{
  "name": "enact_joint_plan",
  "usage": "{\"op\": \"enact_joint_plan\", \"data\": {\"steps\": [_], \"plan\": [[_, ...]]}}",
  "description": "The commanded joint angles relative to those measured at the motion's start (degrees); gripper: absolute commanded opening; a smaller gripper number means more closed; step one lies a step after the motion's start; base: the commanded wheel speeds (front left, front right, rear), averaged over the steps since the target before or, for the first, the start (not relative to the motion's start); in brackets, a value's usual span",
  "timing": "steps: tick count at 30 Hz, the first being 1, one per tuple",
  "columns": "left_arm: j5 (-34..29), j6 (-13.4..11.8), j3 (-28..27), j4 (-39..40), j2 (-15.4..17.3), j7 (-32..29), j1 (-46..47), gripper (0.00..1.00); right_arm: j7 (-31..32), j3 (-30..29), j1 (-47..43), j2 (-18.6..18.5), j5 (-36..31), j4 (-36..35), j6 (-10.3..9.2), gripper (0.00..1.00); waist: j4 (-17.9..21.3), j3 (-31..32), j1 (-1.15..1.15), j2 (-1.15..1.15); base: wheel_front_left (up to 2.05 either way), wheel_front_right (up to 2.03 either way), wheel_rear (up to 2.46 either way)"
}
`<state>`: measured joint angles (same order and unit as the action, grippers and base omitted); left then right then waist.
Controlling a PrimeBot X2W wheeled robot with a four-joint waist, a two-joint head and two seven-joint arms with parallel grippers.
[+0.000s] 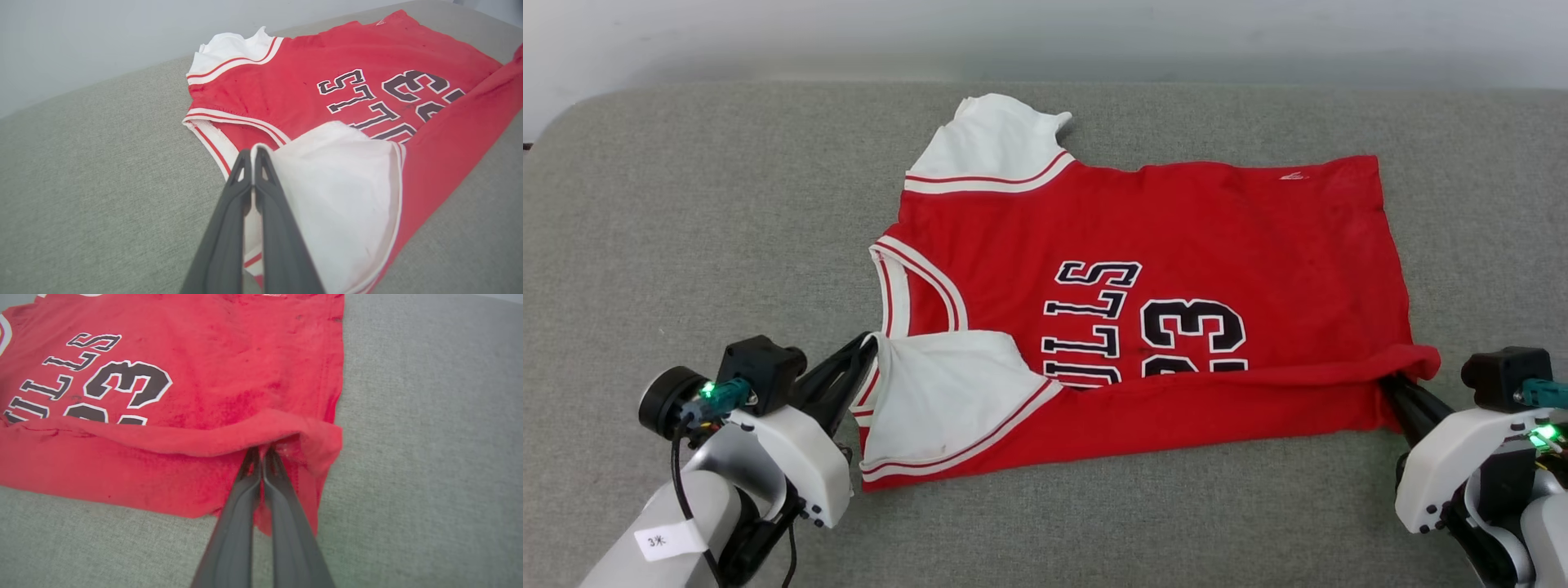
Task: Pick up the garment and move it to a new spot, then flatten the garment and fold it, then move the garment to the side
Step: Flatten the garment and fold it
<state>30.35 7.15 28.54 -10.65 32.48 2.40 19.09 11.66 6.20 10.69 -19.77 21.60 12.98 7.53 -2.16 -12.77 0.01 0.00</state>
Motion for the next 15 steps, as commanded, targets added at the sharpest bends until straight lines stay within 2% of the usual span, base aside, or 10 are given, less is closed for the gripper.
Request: {"op": "enact_joint_plan", "data": {"steps": [1,10,11,12,13,14,15], "plan": [[-0.19,0.13,0.49,-1.29,-0.46,0.72,1.86,0.00,0.25,0.00,1.52,0.58,-0.87,0.90,-0.08,0.00,0.15,-0.47,-0.01,0.00,0.00,0.00,0.00],[1.08,0.23,3.16,-9.33,-2.90,1.34,6.41,0.00,1.76,-0.02,4.93,2.06,-2.31,5.76,-0.08,0.00,0.30,-1.68,-0.01,0.00,0.00,0.00,0.00],[1.70,0.25,3.38,-10.21,-3.45,1.19,6.73,0.00,1.51,0.29,5.40,1.99,-2.67,6.11,-0.08,0.71,0.30,-1.69,-0.01,0.00,0.00,0.00,0.00],[1.78,0.27,3.69,-11.04,-3.63,1.47,7.25,0.16,1.47,0.37,5.81,2.04,-2.77,6.70,-0.08,1.00,0.30,-1.68,-0.01,0.00,0.00,0.00,0.00],[1.63,0.27,3.95,-12.07,-3.75,1.80,7.64,0.72,1.22,0.50,6.02,2.04,-2.98,7.21,-0.08,1.00,0.29,-1.60,-0.01,0.00,0.00,0.00,0.00],[1.85,0.27,4.29,-13.16,-4.20,1.79,7.70,1.00,1.12,0.70,6.23,2.06,-3.04,7.76,-0.08,1.00,0.25,-1.37,-0.01,0.00,0.00,0.00,0.00],[1.97,0.28,4.48,-14.15,-4.63,2.06,7.78,1.00,1.11,0.79,6.47,2.16,-3.08,8.11,-0.08,1.00,0.20,-1.05,-0.01,0.00,0.00,0.00,0.00]]}}
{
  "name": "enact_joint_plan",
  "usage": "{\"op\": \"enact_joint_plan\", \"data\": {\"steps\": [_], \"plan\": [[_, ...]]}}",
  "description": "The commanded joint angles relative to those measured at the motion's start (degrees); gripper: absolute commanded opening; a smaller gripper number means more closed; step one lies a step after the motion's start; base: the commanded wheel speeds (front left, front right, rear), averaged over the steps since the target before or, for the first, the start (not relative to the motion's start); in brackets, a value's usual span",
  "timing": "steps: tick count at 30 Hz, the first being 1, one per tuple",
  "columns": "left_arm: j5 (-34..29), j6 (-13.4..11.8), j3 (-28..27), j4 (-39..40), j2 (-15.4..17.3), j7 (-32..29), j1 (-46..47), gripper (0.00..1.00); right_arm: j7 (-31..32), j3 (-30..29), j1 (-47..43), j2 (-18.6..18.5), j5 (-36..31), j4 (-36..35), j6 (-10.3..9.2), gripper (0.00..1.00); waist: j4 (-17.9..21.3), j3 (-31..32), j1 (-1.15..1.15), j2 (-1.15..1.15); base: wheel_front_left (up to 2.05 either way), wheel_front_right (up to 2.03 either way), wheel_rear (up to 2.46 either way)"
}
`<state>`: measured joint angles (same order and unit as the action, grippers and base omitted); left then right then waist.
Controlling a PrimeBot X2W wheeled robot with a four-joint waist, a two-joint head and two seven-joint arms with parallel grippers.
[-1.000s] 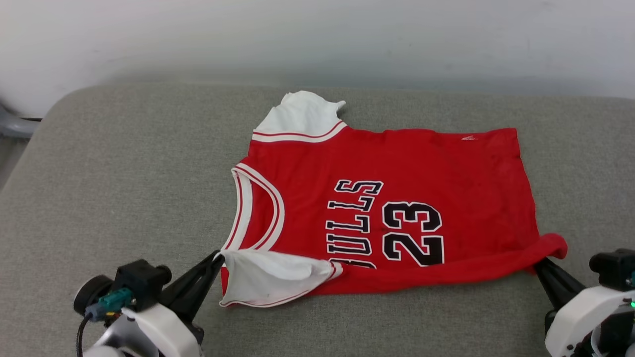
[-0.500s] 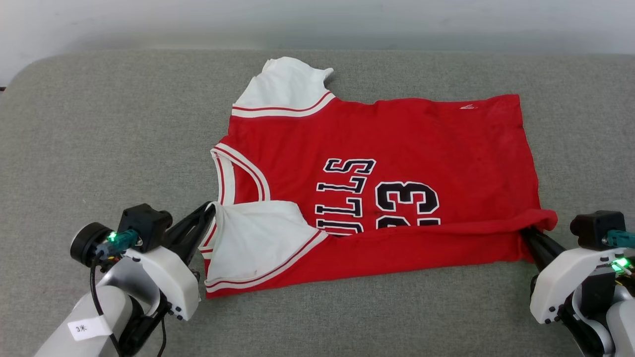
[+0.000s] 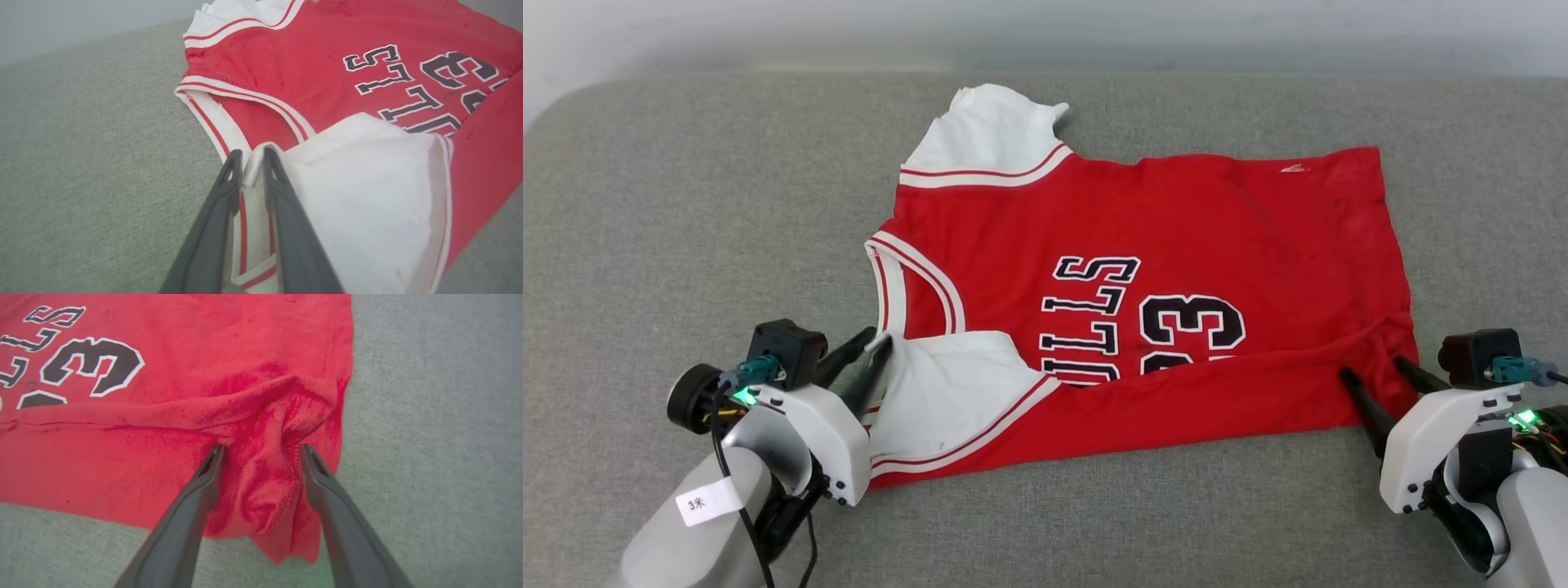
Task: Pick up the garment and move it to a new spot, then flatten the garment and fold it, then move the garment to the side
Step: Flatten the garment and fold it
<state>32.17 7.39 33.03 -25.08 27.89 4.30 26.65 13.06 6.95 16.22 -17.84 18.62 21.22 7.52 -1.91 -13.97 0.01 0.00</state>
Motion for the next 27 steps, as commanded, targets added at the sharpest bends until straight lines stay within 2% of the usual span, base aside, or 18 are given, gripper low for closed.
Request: {"op": "enact_joint_plan", "data": {"steps": [1,7,12,19,22,27], "plan": [[0.22,0.04,0.09,-0.58,-0.39,0.56,0.31,1.00,-0.27,0.13,1.08,0.34,-0.06,0.15,-0.07,1.00,-0.06,0.51,-0.01,0.00,0.00,0.00,0.00],[2.79,-2.19,-2.66,-3.16,-2.87,5.49,-1.68,1.00,-0.23,1.12,-0.30,-1.01,1.73,-0.87,-0.08,1.00,-0.40,4.06,-0.01,0.00,0.00,0.00,0.00],[5.99,-4.75,-5.17,0.09,-4.21,7.07,-5.58,1.00,1.79,1.69,-2.98,-3.58,2.97,-5.12,-0.07,1.00,-1.02,7.33,-0.01,0.00,0.00,0.00,0.00],[8.95,-10.45,-5.89,9.74,-4.52,3.28,-13.70,1.00,9.44,-0.61,-8.56,-5.60,3.38,-14.35,-0.07,1.00,-1.31,9.65,-0.01,0.00,0.00,0.00,0.00],[9.20,-13.08,-5.97,14.61,-3.99,1.53,-16.72,1.00,15.32,-2.90,-11.31,-5.01,2.98,-18.19,-0.07,1.00,-1.31,9.77,-0.01,0.00,0.00,0.00,0.00],[8.09,-16.76,-4.72,19.69,-2.29,-2.51,-19.89,1.00,22.43,-7.40,-14.64,-1.97,1.30,-25.86,-0.06,1.00,-1.03,8.77,-0.01,0.00,0.00,0.00,0.00]]}}
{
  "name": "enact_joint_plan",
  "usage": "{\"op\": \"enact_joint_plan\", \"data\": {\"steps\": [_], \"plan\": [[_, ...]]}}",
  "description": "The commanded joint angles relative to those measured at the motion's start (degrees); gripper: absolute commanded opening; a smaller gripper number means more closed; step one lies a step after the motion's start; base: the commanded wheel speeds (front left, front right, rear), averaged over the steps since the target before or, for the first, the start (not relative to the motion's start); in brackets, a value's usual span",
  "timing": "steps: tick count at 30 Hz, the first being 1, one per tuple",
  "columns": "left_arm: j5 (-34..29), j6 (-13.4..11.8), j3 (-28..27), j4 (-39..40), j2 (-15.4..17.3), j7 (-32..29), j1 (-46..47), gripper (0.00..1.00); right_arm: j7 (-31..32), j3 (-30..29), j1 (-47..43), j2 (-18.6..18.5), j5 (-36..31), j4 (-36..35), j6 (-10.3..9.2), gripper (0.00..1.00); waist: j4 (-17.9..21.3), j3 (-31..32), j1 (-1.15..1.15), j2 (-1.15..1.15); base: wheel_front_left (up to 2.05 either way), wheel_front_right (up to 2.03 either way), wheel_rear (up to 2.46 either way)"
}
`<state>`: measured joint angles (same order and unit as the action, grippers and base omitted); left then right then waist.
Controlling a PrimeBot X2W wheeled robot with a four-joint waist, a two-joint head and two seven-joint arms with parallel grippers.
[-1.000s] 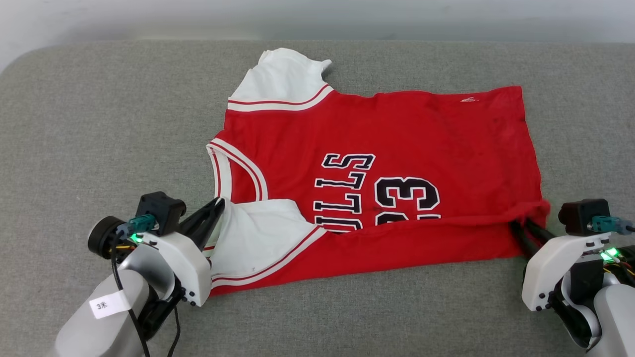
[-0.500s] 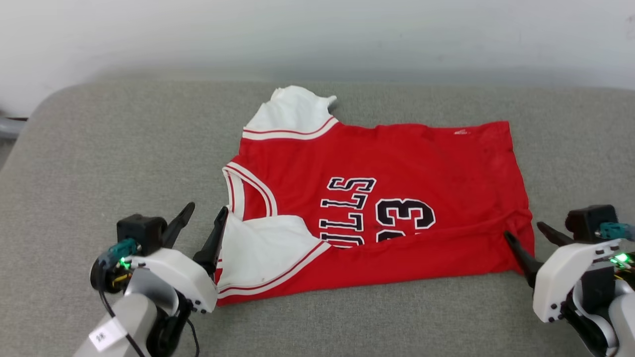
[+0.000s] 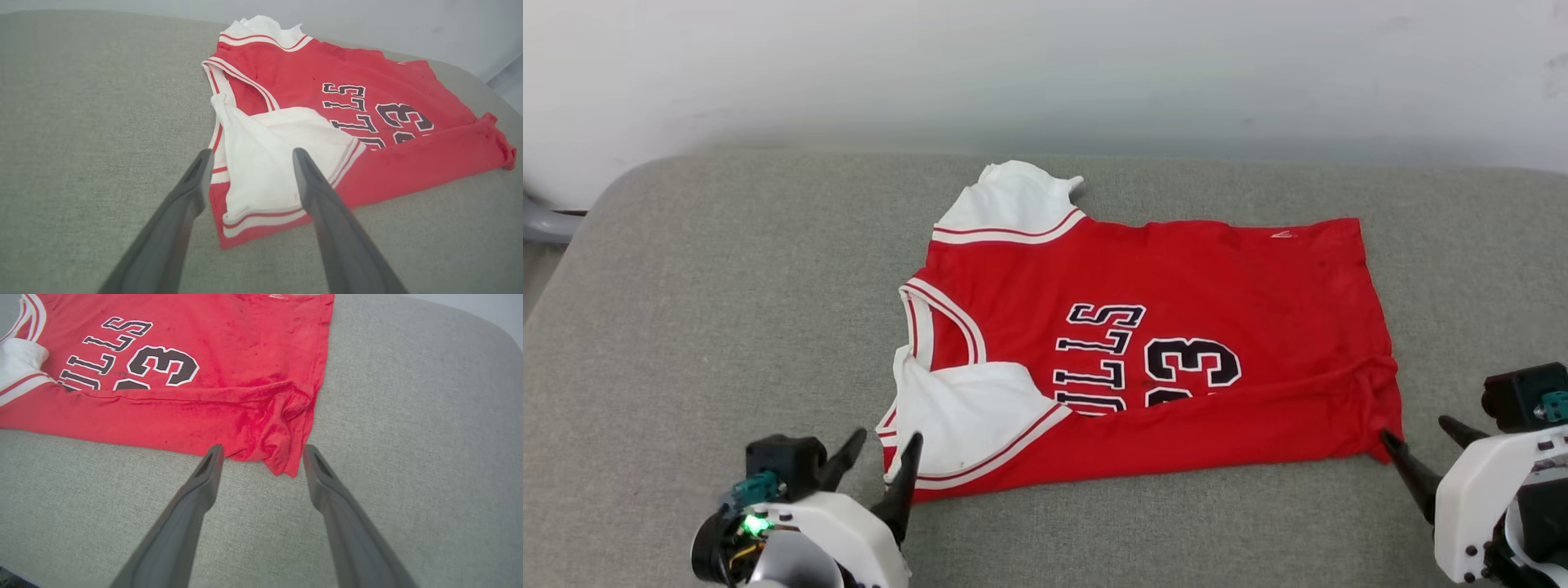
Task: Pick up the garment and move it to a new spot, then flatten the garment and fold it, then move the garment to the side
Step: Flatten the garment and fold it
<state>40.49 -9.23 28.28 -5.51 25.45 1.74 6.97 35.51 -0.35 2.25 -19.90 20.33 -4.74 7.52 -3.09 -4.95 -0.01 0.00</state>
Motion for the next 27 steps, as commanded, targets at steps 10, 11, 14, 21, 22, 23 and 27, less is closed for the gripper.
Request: {"op": "enact_joint_plan", "data": {"steps": [10,11,14,21,22,23,27], "plan": [[-2.19,-5.14,2.80,1.59,3.65,-11.23,0.15,1.00,6.17,-2.70,-2.39,2.66,-3.24,-8.26,-0.06,1.00,1.78,-3.84,0.01,0.00,0.00,0.00,0.00],[-2.62,-5.91,2.92,1.33,3.95,-11.90,0.50,1.00,6.13,-2.98,-2.36,2.80,-3.38,-8.50,-0.06,1.00,1.97,-4.24,0.01,0.00,0.00,0.00,0.00],[-3.31,-7.29,3.32,0.49,3.94,-13.45,1.33,1.00,5.82,-3.52,-1.93,3.15,-3.92,-9.07,-0.06,1.00,2.50,-5.49,0.01,0.00,0.00,0.00,0.00],[-5.35,-9.66,4.43,-3.39,4.80,-16.62,2.77,1.00,5.26,-3.65,-0.61,3.44,-4.10,-9.21,-0.06,1.00,3.62,-8.07,0.01,0.00,0.00,0.00,0.00],[-5.41,-9.77,4.55,-4.02,4.75,-16.87,2.88,1.00,5.22,-3.72,-0.43,3.45,-4.07,-9.25,-0.06,1.00,3.69,-8.43,0.01,0.00,0.00,0.00,0.00],[-5.44,-9.77,4.75,-4.70,4.70,-17.13,2.97,1.00,5.14,-3.84,-0.35,3.49,-4.18,-9.14,-0.06,1.00,3.73,-8.75,0.01,0.00,0.00,0.00,0.00],[-4.08,-7.43,6.58,-7.41,4.00,-19.82,2.83,0.00,5.47,-3.66,-0.16,3.27,-4.69,-8.09,-0.06,1.00,3.63,-9.40,0.01,0.00,0.00,0.00,0.00]]}}
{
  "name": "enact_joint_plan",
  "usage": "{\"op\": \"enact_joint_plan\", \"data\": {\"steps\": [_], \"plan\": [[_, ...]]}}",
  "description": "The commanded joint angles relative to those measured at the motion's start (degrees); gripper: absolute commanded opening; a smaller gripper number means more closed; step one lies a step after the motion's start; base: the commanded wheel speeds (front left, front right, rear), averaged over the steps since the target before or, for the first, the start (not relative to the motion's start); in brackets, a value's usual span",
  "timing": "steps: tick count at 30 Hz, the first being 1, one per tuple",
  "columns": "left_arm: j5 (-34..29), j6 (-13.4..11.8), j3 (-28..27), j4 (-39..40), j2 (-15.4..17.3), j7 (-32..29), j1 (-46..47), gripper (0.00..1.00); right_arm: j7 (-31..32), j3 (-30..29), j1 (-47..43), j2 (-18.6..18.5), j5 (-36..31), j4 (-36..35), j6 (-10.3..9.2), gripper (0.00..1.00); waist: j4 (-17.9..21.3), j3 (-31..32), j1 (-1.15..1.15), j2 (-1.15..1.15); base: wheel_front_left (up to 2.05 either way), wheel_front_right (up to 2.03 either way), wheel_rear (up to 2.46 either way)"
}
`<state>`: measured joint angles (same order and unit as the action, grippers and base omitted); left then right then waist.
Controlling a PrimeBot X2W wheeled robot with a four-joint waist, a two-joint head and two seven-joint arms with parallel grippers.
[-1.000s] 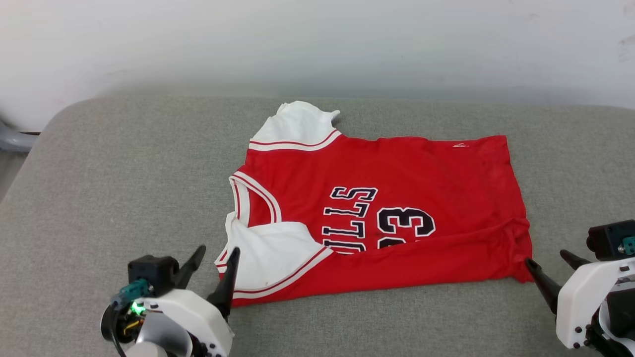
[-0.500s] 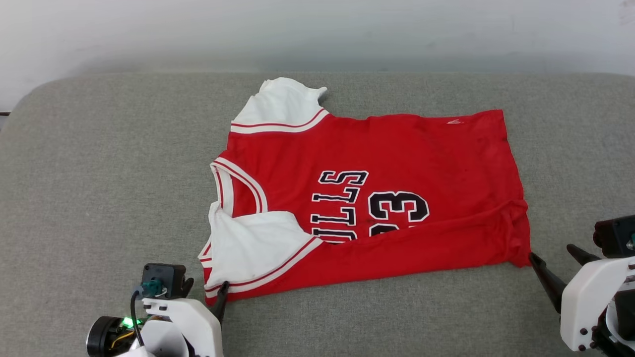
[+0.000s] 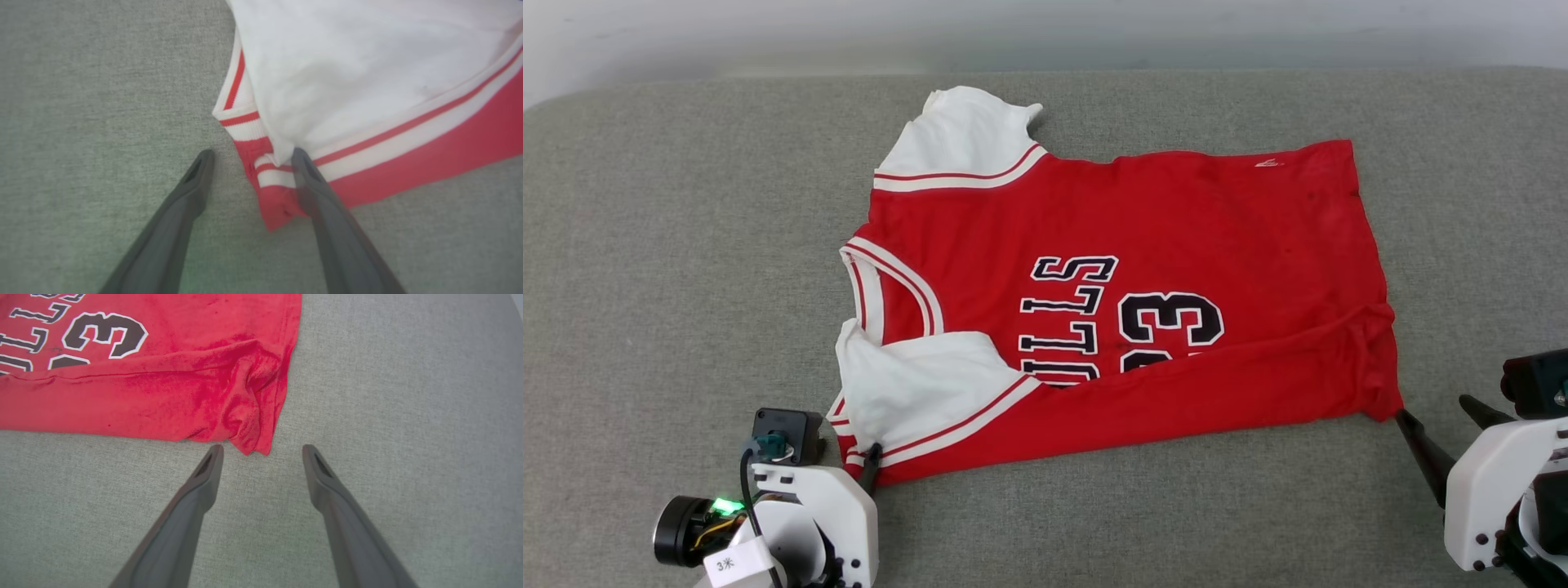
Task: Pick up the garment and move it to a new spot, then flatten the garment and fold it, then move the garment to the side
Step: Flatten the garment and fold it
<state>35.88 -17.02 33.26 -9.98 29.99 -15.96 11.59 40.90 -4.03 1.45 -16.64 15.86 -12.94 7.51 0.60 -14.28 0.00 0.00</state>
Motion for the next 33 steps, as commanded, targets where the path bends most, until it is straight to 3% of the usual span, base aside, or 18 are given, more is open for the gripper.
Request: {"op": "enact_joint_plan", "data": {"steps": [1,10,20,28,29,30,33], "plan": [[0.59,1.05,1.86,-3.17,-0.70,-1.95,-1.61,0.00,0.22,0.13,0.71,-0.28,-0.36,0.48,-0.05,1.00,-0.16,-0.06,0.00,0.00,0.00,0.00,0.00],[-0.97,1.87,0.31,1.29,-1.63,5.56,1.80,0.00,2.25,0.10,3.56,-1.42,-1.97,5.48,-0.05,1.00,-2.86,0.95,0.00,0.00,0.00,0.00,0.00],[-2.72,1.67,1.37,9.65,-0.80,5.65,3.10,0.00,6.08,-0.89,9.59,0.73,-6.00,15.60,-0.05,1.00,-6.21,0.05,0.00,0.00,0.00,0.00,0.00],[-2.88,1.45,1.46,10.82,-0.54,6.60,2.62,0.00,7.12,-0.11,9.92,2.93,-8.18,25.13,-0.04,1.00,-7.15,-1.46,0.00,0.00,0.00,0.00,0.00],[-2.52,1.55,1.26,10.09,-0.47,6.75,2.54,0.00,7.87,0.71,9.31,3.08,-7.48,26.58,-0.02,0.37,-7.05,-1.74,0.00,0.00,0.00,0.00,0.00],[-2.46,1.56,1.16,9.65,-0.31,6.81,2.51,0.00,7.79,0.83,9.18,3.02,-7.24,26.93,-0.02,0.00,-6.94,-1.84,0.00,0.00,0.00,0.00,0.00],[-2.06,1.78,0.84,8.17,0.03,7.16,2.37,0.00,7.32,1.01,9.09,2.45,-6.91,27.72,-0.06,0.00,-6.44,-1.85,0.00,0.00,0.00,0.00,0.00]]}}
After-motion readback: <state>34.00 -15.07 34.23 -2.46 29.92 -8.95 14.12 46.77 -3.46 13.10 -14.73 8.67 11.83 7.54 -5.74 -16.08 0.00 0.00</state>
